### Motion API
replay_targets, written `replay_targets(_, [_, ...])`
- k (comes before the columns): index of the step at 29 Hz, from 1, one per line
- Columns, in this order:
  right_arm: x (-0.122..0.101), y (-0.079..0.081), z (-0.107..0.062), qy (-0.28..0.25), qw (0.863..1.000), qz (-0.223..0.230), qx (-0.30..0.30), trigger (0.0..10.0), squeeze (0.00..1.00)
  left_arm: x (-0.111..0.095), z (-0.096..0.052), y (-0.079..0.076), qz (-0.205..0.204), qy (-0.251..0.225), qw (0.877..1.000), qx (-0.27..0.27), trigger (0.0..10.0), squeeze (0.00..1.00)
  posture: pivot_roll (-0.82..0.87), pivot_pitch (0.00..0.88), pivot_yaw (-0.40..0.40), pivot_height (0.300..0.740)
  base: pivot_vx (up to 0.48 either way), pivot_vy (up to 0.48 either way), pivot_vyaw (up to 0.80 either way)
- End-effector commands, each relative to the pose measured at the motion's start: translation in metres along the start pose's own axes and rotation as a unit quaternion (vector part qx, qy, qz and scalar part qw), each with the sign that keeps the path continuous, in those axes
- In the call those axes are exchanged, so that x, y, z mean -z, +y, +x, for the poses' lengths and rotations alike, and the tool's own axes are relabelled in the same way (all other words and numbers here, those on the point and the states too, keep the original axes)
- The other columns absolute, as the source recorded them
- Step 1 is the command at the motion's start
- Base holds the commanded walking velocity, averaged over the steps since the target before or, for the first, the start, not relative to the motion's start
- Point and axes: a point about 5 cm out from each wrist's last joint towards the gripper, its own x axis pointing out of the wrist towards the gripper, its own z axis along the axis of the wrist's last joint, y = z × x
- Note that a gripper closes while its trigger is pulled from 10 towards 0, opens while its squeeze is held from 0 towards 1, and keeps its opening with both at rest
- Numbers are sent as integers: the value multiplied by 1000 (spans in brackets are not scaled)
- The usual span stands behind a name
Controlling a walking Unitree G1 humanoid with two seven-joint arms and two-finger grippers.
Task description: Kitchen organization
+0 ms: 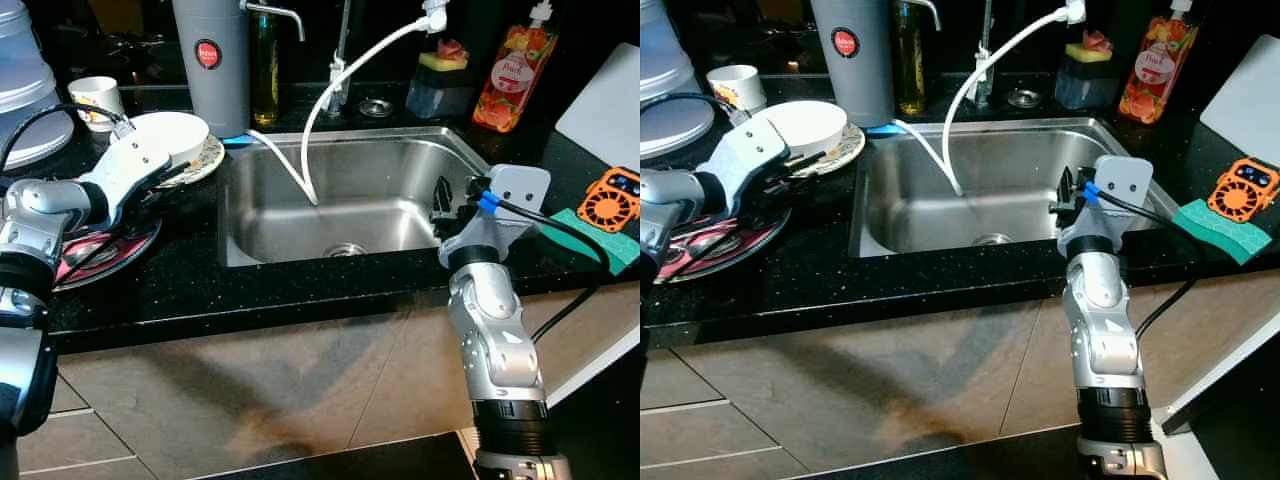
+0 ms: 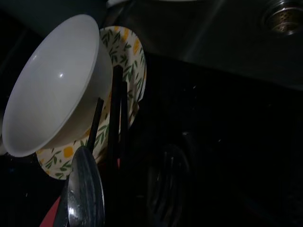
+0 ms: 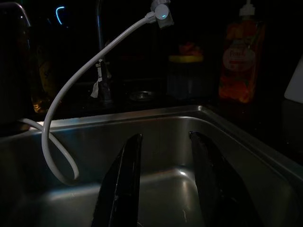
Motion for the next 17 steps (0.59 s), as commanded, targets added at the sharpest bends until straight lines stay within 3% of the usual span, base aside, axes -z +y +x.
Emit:
replay_targets(1, [2,0,1,4,1000,0,3,10000,0,4,4,-5,-4,15,1000,8,0,0,44,0,-6,740,0,0,0])
replay_targets(6, [1,0,1,3,1000,-1,2,10000,0,2,3,-3,-8,9,1000,2,0,0,48,0,-9,740,0,0,0])
replay_targets(14, [1,0,2,2,1000,-1,0,10000,0,-21,1,8,-16,-53,998,-20,0,0,48,0,-12,740,0,0,0])
replay_targets(15, [1,0,2,1,1000,-1,0,10000,0,-31,0,14,-7,-73,997,-37,1725,0,46,0,-14,740,0,0,0])
replay_targets(16, [0,0,2,1,1000,-1,-1,10000,0,-41,-2,20,0,-93,994,-53,10000,0,46,0,-17,740,0,0,0])
replay_targets(17, [0,0,2,1,1000,-1,-1,10000,0,-41,-2,20,0,-93,994,-53,10000,0,46,0,-17,740,0,0,0])
